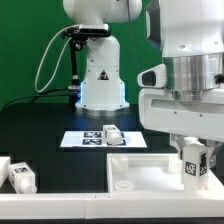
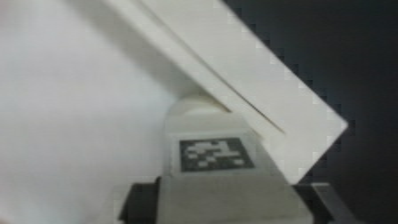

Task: Assemble one leg

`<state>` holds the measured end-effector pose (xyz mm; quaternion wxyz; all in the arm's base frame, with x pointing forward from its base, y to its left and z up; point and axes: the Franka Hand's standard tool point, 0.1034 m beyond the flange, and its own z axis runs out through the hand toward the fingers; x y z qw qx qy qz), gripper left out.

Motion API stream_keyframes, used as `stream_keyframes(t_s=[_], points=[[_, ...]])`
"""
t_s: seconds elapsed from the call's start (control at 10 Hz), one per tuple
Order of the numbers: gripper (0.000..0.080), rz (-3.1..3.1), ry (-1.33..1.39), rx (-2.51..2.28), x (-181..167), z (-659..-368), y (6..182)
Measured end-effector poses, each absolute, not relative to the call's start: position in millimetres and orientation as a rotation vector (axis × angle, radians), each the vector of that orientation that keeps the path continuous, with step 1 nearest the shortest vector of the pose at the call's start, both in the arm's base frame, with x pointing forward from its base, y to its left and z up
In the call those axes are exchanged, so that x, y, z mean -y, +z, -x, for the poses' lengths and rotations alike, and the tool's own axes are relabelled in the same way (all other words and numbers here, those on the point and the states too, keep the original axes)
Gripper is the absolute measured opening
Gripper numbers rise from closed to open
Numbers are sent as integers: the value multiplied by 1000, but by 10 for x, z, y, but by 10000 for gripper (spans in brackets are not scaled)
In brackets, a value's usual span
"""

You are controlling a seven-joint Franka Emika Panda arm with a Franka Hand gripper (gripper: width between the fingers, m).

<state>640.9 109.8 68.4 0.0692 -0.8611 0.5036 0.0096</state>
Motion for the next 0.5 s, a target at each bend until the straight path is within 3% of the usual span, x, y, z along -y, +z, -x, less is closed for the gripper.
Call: stream_keyframes(t_s=[0.5], points=[[290,2001,189,-2186,-1131,-6427,679]])
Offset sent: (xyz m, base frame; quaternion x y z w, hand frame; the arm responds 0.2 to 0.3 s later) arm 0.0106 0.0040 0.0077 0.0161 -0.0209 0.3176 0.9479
